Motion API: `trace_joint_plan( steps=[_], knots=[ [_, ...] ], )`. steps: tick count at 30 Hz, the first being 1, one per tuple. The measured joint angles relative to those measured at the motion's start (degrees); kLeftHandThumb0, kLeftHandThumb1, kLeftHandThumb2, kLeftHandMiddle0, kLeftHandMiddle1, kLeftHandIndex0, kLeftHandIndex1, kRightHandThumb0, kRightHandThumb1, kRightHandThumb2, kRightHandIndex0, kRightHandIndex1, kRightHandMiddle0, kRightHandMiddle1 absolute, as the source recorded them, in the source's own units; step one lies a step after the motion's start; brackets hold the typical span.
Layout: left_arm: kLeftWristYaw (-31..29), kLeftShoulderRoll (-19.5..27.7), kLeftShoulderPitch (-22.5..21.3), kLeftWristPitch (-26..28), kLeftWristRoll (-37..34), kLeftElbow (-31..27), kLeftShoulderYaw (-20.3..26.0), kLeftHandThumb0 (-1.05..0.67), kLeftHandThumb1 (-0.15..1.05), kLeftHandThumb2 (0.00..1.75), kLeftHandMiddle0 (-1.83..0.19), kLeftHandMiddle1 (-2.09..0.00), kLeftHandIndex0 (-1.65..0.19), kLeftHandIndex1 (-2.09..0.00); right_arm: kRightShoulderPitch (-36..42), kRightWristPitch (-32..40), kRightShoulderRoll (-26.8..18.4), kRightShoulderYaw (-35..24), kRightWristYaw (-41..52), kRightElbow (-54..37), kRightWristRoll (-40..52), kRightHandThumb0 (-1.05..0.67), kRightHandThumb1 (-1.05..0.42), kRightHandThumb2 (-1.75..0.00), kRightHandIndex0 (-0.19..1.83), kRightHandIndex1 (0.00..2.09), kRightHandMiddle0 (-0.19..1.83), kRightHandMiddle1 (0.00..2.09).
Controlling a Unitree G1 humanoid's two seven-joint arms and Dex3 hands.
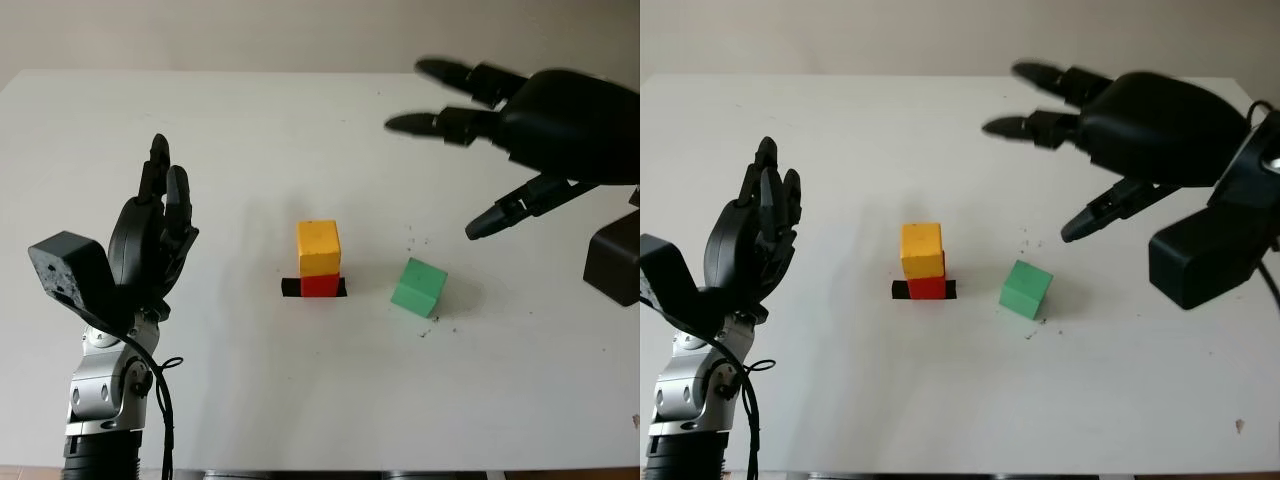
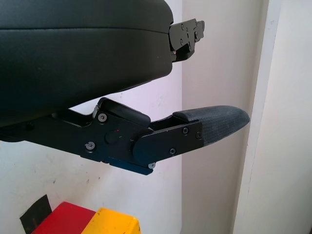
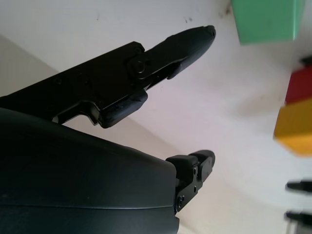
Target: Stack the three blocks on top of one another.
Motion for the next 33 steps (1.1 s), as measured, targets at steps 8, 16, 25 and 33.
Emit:
trace_joint_plan(
  steps=[8,16,25,33],
  knots=[
    [0.1,0.0,0.0,0.1,0.1,0.0,0.0,-0.75,1.05,0.66,0.19,0.00,0.19,0.00,-1.7,-3.7,-0.1,5.4,-3.7,1.3,-8.9,-0.68,-0.84,-0.05,0.01,0.05,0.42,0.14],
    [0.1,0.0,0.0,0.1,0.1,0.0,0.0,-0.75,1.05,0.65,0.19,0.00,0.19,0.00,-1.5,-2.3,0.6,9.3,-2.5,2.1,-7.3,-0.63,-0.86,-0.06,-0.06,0.03,0.39,0.10],
    [0.2,0.0,0.0,0.1,0.0,0.0,0.0,-0.74,1.05,0.64,0.19,0.00,0.19,0.00,-0.3,-1.2,1.6,10.9,-1.1,3.3,-4.6,-0.60,-0.88,-0.06,-0.06,0.05,0.43,0.11],
    [0.4,0.0,0.0,0.1,0.1,-0.1,0.0,-0.75,1.05,0.64,0.19,0.00,0.19,0.00,3.2,0.0,1.7,11.0,0.5,3.1,-1.3,-0.63,-0.84,-0.05,-0.04,0.06,0.49,0.14]
  ],
)
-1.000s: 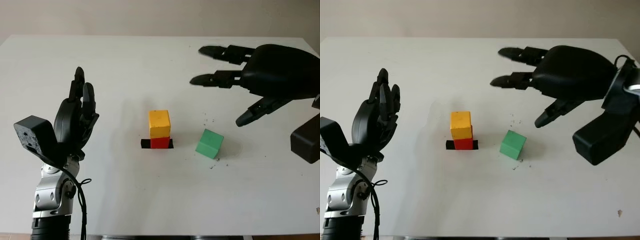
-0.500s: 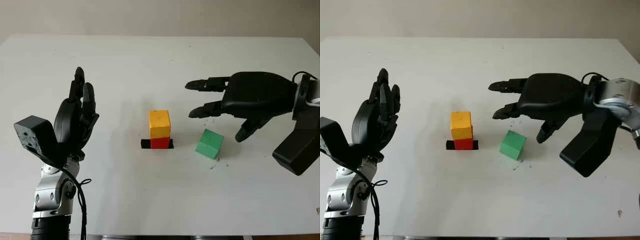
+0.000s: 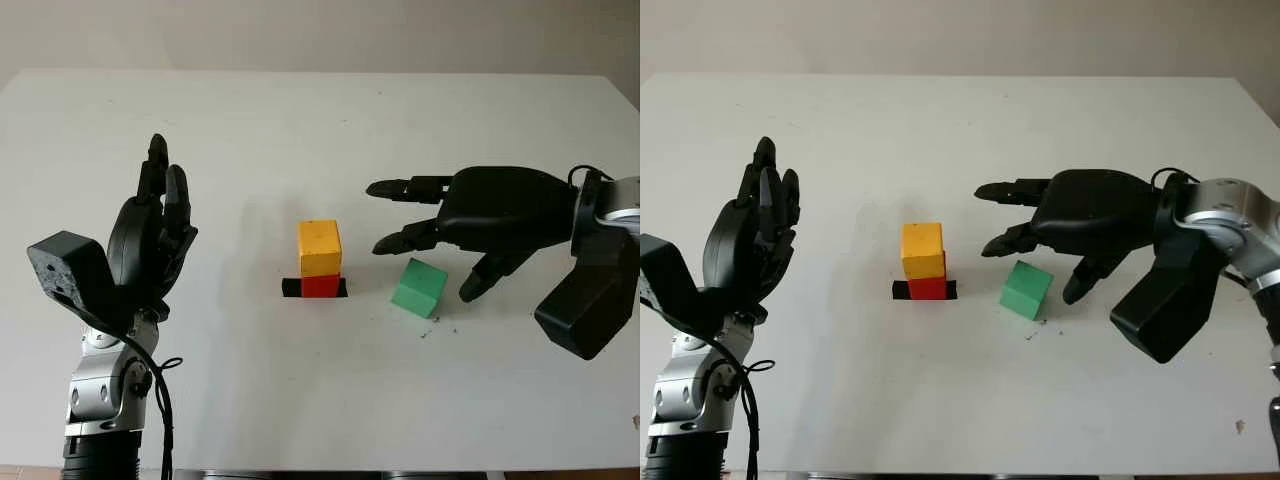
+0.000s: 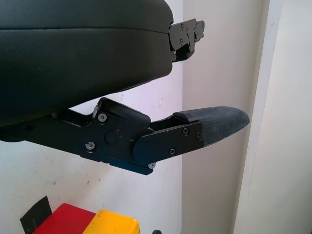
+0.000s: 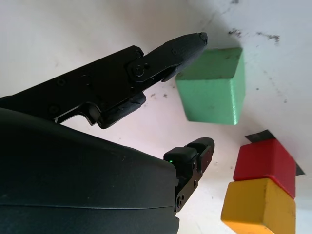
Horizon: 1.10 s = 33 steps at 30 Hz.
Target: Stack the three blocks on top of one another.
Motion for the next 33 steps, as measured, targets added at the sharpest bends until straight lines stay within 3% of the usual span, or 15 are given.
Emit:
trace_joint_plan(
  steps=[13,14,15,17,20,24,33],
  knots=[
    [0.2,0.0,0.0,0.3,0.0,-0.3,0.0,-0.75,1.05,0.64,0.19,0.00,0.19,0.00,2.1,-3.7,1.9,0.0,-5.8,1.9,-2.0,-0.56,-0.89,-0.07,0.07,0.08,0.64,0.27],
    [0.2,0.0,0.0,0.3,0.0,-0.3,0.0,-0.75,1.05,0.64,0.19,0.00,0.19,0.00,2.0,-4.5,2.2,0.0,-7.2,2.7,-2.6,-0.55,-0.91,-0.06,0.09,0.07,0.62,0.36],
    [0.2,0.0,0.0,0.3,0.0,-0.3,0.0,-0.75,1.05,0.65,0.19,0.00,0.19,0.00,2.0,-5.2,2.5,0.0,-8.9,3.2,-3.6,-0.50,-0.94,-0.06,0.11,0.06,0.54,0.65],
    [0.2,0.0,0.0,0.3,0.0,-0.3,0.0,-0.75,1.05,0.65,0.19,0.00,0.19,0.00,2.1,-6.3,3.0,0.0,-11.9,4.0,-5.5,-0.46,-0.96,-0.06,0.14,0.06,0.43,1.02],
    [0.2,0.0,0.0,0.3,0.0,-0.3,0.0,-0.74,1.05,0.65,0.19,0.00,0.19,0.00,2.0,-7.5,3.2,0.0,-16.7,5.0,-9.0,-0.40,-0.97,-0.05,0.21,0.07,0.39,1.31],
    [0.2,0.0,0.0,0.3,0.0,-0.3,0.0,-0.75,1.05,0.65,0.19,0.00,0.19,0.00,1.4,-8.5,3.3,0.0,-21.2,5.9,-12.5,-0.36,-0.96,-0.05,0.26,0.08,0.35,1.41],
    [-0.4,0.0,0.0,0.2,0.0,-0.2,0.0,-0.75,1.05,0.64,0.19,0.00,0.19,0.00,-2.0,-8.9,3.3,0.6,-27.4,7.3,-17.6,-0.39,-0.95,-0.05,0.29,0.08,0.34,1.42]
  ],
)
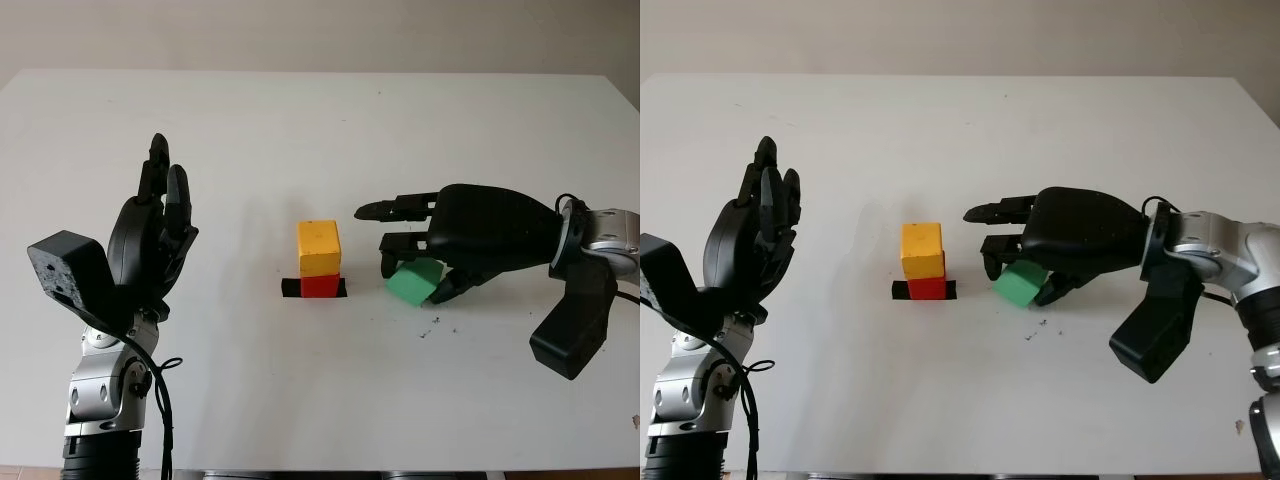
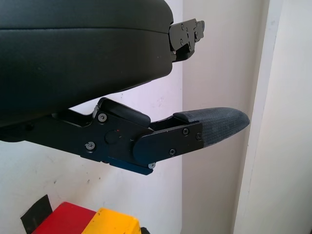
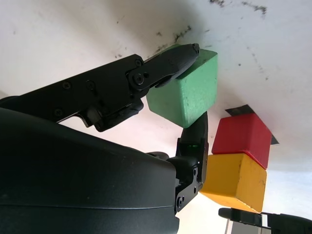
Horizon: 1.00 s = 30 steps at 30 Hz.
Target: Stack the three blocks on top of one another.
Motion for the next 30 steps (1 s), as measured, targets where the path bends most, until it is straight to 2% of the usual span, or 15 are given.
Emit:
trace_joint_plan(
  steps=[5,9,13,21,25,30],
  knots=[
    [0.0,0.0,0.0,0.0,0.0,0.0,0.0,-0.75,1.05,0.64,0.19,0.00,0.19,0.00,-2.2,1.0,0.0,0.0,-5.1,0.1,-3.5,-0.35,-0.96,-0.06,0.28,0.06,0.34,1.46],
    [0.0,0.0,0.0,0.0,0.0,0.0,0.0,-0.74,1.05,0.64,0.19,0.00,0.19,0.00,-4.8,4.0,-0.1,-0.4,-7.2,-0.1,-4.1,-0.39,-0.96,-0.06,0.30,0.07,0.34,1.39],
    [0.0,0.0,0.0,0.0,0.0,0.0,0.0,-0.75,1.05,0.64,0.19,0.00,0.19,0.00,-5.8,8.3,0.1,-2.1,-7.7,-0.9,-0.5,-0.42,-0.98,-0.06,0.35,0.09,0.38,1.38],
    [0.0,0.0,0.0,0.0,0.0,0.0,0.0,-0.75,1.05,0.64,0.19,0.00,0.19,0.00,-5.6,15.7,2.2,-4.5,-5.1,-4.4,8.1,-0.41,-0.91,-0.05,0.44,0.10,0.51,1.26],
    [-0.1,0.0,0.0,0.0,0.0,0.0,0.0,-0.75,1.05,0.63,0.19,0.00,0.19,0.00,-5.0,23.3,5.3,-6.7,3.9,-7.9,21.1,-0.39,-0.91,-0.05,0.42,0.07,0.43,1.42],
    [-0.2,0.0,0.0,-0.2,0.1,0.1,0.0,-0.74,1.05,0.65,0.19,0.00,0.19,0.00,-5.3,43.9,8.6,-9.0,21.9,-16.2,38.2,-0.39,-0.90,-0.05,0.38,0.05,0.40,1.45]
  ],
)
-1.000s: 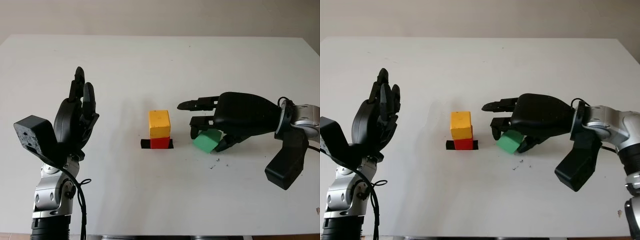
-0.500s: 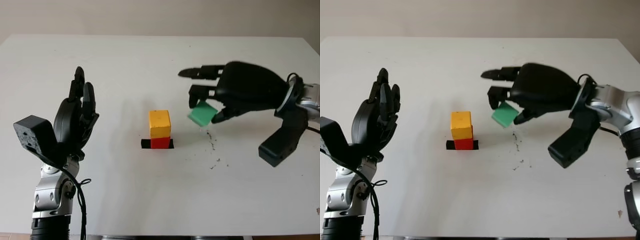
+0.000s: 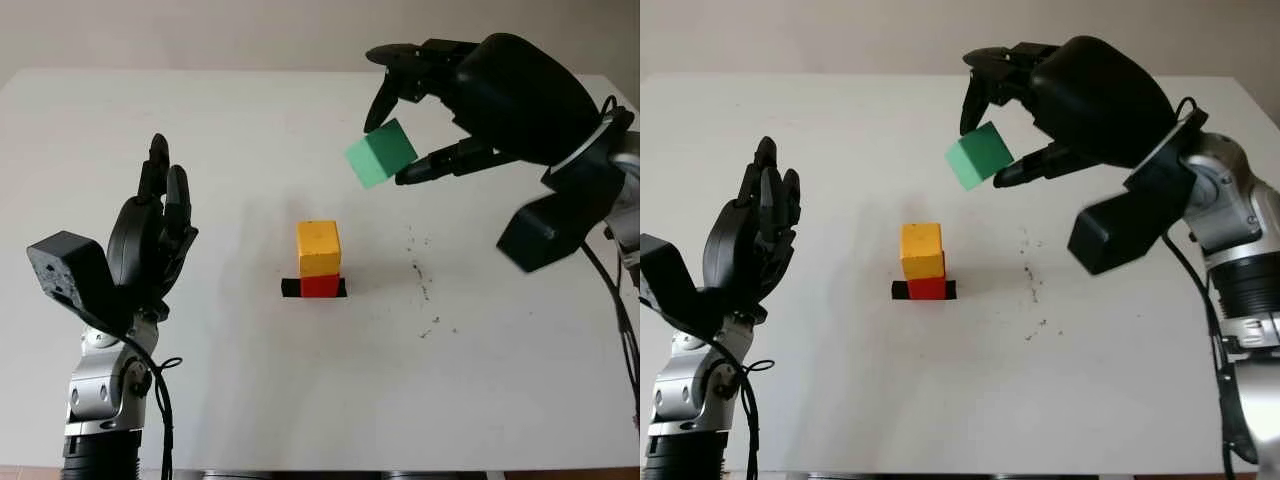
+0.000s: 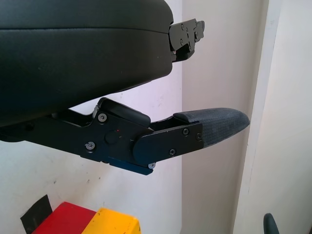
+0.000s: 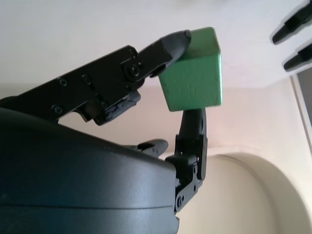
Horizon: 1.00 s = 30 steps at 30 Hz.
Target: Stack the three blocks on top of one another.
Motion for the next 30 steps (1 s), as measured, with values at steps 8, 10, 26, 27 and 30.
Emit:
trace_joint_plan(
  steps=[8,10,26,27,30],
  knots=[
    [0.2,-0.1,0.0,-0.2,0.1,0.1,-0.2,-0.74,1.05,0.66,0.19,0.00,0.19,0.00,-8.9,27.8,3.4,-0.7,14.4,-4.5,7.4,-0.44,-0.87,-0.05,0.42,0.07,0.47,1.43],
    [0.2,-0.2,0.0,-0.2,0.0,0.1,-0.3,-0.74,1.05,0.65,0.19,0.00,0.19,0.00,-9.3,34.4,4.4,-0.8,15.4,-6.9,8.0,-0.43,-0.88,-0.06,0.40,0.06,0.44,1.48],
    [0.6,-0.7,0.1,-0.2,0.0,0.0,-0.3,-0.74,1.05,0.64,0.19,0.00,0.19,0.00,-1.9,64.3,9.2,0.9,13.9,-26.6,9.1,-0.45,-0.99,-0.06,0.33,0.03,0.20,1.75],
    [0.6,-0.7,0.1,-0.2,0.0,0.0,-0.3,-0.74,1.05,0.64,0.19,0.00,0.19,0.00,-1.2,65.2,9.5,0.9,13.5,-27.9,9.2,-0.46,-0.99,-0.06,0.33,0.03,0.20,1.76],
    [0.6,-0.7,0.2,-0.2,0.1,0.0,-0.3,-0.74,1.05,0.65,0.19,0.00,0.19,0.00,1.0,66.5,9.6,1.1,13.1,-31.0,9.3,-0.47,-1.00,-0.06,0.32,0.03,0.18,1.77]
  ],
)
